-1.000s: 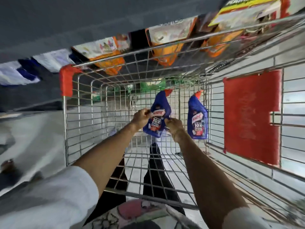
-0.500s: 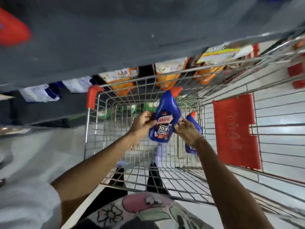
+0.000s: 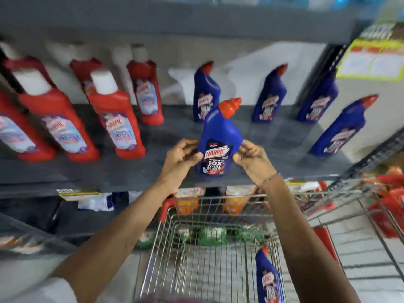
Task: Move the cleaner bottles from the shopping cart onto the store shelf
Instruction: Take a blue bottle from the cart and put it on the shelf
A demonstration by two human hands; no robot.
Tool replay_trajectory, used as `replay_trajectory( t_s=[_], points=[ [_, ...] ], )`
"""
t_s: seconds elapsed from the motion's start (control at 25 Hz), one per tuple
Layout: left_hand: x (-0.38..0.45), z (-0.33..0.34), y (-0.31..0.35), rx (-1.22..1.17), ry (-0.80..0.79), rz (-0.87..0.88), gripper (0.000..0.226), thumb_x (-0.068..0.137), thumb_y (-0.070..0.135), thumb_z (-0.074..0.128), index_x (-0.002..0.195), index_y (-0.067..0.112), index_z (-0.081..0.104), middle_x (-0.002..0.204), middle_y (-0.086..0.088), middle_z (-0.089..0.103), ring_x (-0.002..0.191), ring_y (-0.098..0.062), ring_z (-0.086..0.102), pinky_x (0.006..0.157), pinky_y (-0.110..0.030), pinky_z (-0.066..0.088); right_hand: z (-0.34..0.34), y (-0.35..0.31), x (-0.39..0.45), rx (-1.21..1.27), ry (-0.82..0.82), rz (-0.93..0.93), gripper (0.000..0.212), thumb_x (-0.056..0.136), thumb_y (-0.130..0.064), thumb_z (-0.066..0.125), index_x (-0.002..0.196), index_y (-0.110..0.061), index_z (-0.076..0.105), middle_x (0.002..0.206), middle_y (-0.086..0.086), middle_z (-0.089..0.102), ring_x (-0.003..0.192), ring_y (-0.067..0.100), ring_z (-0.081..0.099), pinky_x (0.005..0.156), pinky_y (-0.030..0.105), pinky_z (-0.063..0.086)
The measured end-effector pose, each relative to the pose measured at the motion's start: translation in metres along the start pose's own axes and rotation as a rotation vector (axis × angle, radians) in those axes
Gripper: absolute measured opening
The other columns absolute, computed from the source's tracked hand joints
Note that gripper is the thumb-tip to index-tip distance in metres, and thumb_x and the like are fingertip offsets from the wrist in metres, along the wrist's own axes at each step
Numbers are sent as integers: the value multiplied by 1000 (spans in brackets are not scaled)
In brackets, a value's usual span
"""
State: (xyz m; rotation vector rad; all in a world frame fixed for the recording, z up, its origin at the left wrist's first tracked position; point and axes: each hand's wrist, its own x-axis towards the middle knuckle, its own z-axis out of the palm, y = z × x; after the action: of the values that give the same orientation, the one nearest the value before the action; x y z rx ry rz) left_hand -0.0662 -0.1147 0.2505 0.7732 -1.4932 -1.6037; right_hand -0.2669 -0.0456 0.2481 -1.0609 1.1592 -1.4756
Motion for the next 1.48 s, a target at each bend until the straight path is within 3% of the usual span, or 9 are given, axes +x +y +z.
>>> replay_trajectory(
  t_s=[0.32, 0.48, 0.72, 0.92, 1.04, 1.2, 1.28, 1.36, 1.48],
  points=[
    [67, -46, 8, 38, 106, 48, 27, 86, -10, 48, 98, 14, 53, 100, -4, 65, 79, 7, 64, 72, -12, 51, 40, 6, 86, -96, 122, -16, 44, 84, 14, 53, 126, 4, 49, 91, -12, 75, 86, 2, 68, 73, 18, 56],
    [72, -53, -15, 18, 159, -8, 27, 87, -10, 47, 107, 7, 50, 112, -15, 61, 80, 6, 63, 72, -10, 51, 48, 28, 92, -130, 168, 69, 46, 86, 11, 52, 131, 4, 46, 103, -1, 66, 85, 1, 67, 80, 19, 57],
    [61, -56, -26, 29, 154, -90, 35, 91, 1, 49, 125, 4, 45, 133, -15, 55, 111, -13, 54, 80, -11, 51, 53, 30, 85, -110, 112, 133, 45, 88, 6, 52, 132, -3, 46, 117, 7, 61, 96, 4, 63, 80, 15, 55],
    [-8, -22, -24, 248, 546, 227, 16, 92, 16, 52, 107, 13, 59, 103, -7, 67, 93, -2, 62, 81, -13, 49, 55, 29, 23, -423, 369, -69, 16, 90, -14, 58, 103, -9, 64, 90, -6, 67, 76, -7, 60, 67, 7, 48],
    [-55, 28, -46, 277, 365, 257, 11, 92, 14, 52, 97, 14, 61, 91, -3, 67, 85, -5, 63, 73, -11, 48, 30, 64, -47, -380, 511, -49, 9, 90, -14, 58, 84, -11, 63, 64, -3, 63, 58, -2, 60, 61, 14, 50],
    [-81, 83, -117, 352, 87, 72, 11, 91, 20, 53, 96, 17, 64, 90, 5, 66, 83, 0, 62, 72, -13, 47, -53, 126, -146, -440, 722, 323, 23, 86, -26, 58, 63, -20, 59, 51, -5, 60, 55, 10, 56, 55, 25, 46],
    [-94, 109, -168, 362, -68, -177, 11, 89, 20, 56, 95, 14, 64, 87, 7, 65, 78, 6, 60, 68, -8, 45, -94, 160, -190, -621, 738, 729, 28, 75, -35, 48, 60, -13, 58, 57, 11, 57, 67, 15, 54, 59, 30, 37],
    [-100, 135, -212, 342, -180, -437, 3, 85, 15, 59, 86, 18, 61, 82, 5, 63, 72, 2, 59, 68, -17, 46, -118, 189, -228, -741, 657, 1071, 38, 77, -32, 44, 79, -2, 68, 85, 31, 62, 83, 19, 60, 65, 32, 40],
    [-104, 167, -273, 364, -352, -767, 9, 74, 19, 62, 70, 21, 53, 74, 0, 53, 65, -11, 47, 62, -27, 39, -123, 217, -270, -619, 553, 1318, 35, 93, -13, 46, 121, 7, 52, 128, 26, 55, 119, 35, 53, 67, 12, 50]
  ],
)
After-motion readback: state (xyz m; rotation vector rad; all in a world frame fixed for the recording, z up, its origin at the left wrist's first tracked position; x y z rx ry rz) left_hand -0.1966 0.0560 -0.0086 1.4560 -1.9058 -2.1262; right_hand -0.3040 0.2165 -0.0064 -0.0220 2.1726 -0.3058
